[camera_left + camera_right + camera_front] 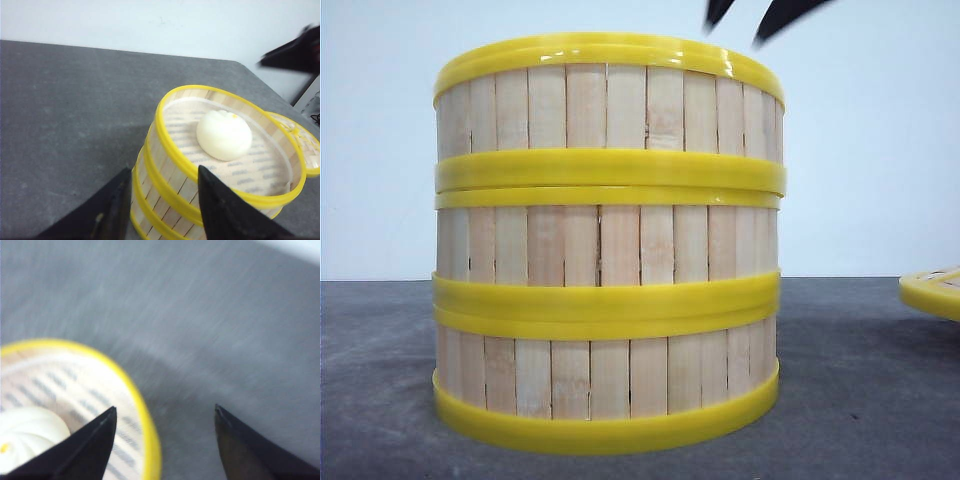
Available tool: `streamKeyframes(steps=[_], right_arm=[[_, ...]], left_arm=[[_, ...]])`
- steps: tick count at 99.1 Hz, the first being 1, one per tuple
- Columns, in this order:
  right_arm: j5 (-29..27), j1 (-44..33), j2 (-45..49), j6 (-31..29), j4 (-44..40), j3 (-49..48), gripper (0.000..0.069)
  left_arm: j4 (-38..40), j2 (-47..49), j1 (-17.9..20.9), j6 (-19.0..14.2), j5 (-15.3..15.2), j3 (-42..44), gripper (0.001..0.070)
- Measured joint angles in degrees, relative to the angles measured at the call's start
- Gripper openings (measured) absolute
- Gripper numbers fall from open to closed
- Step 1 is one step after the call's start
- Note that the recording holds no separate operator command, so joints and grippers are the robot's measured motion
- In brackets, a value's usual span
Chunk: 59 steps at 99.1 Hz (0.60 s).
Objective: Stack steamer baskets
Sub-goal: 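Place the basket on top of the two-basket stack and release, then move the right gripper to the woven bamboo lid and grasp its center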
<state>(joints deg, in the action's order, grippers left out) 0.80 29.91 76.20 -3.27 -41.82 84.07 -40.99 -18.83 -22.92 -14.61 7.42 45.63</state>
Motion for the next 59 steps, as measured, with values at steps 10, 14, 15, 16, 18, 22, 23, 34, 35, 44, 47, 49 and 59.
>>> streamKeyframes(steps=[10,14,15,16,18,22,23,34,35,44,47,49,59], right_arm=[[-5.1,-0.5,-6.5,-0.2,-1.8,0.0,0.0381],[-7.5,-0.9,-8.9,-0.6,-3.0,0.0,0.0381],[-8.1,-1.0,-9.5,-0.7,-3.3,0.0,0.0381],[-8.7,-1.2,-10.1,-0.9,-3.6,0.0,0.0381],[-9.9,-1.4,-11.2,-1.2,-4.3,0.0,0.0381],[-12.3,-1.9,-13.4,-1.9,-5.9,0.0,0.0381],[-12.7,-2.0,-13.9,-2.0,-6.3,0.0,0.0381],[-16.8,-4.3,-18.7,-3.3,-11.7,0.0,0.0381],[-17.0,-4.6,-19.0,-3.3,-12.2,0.0,0.0381],[-17.5,-7.5,-20.8,-4.0,-16.7,0.0,0.0381],[-17.5,-8.7,-21.0,-4.1,-18.3,0.0,0.0381],[-17.5,-9.4,-21.0,-4.1,-19.2,0.0,0.0381],[-16.6,-13.1,-20.4,-4.1,-21.2,-0.5,0.0381]], left_arm=[[0.3,0.0,0.0,0.0,0.0,0.0,0.0241],[0.5,0.0,0.0,0.0,0.0,0.0,0.0241],[0.5,0.0,0.0,0.0,0.0,0.0,0.0241],[0.6,0.0,0.0,0.0,0.0,0.0,0.0241],[0.7,0.0,0.0,0.0,0.0,0.0,0.0241],[0.9,0.0,0.0,0.0,0.0,0.0,0.0241],[0.9,0.0,0.0,0.0,0.0,0.0,0.0241],[1.0,0.0,0.0,0.0,0.0,0.0,0.0241],[1.0,0.0,0.0,0.0,0.0,0.0,0.0241],[1.0,0.0,0.0,0.0,0.0,0.0,0.0241],[1.0,0.0,0.0,0.0,0.0,0.0,0.0241],[1.0,0.0,0.0,0.0,0.0,0.0,0.0241],[2.6,0.0,0.0,0.0,0.0,0.0,0.0241]])
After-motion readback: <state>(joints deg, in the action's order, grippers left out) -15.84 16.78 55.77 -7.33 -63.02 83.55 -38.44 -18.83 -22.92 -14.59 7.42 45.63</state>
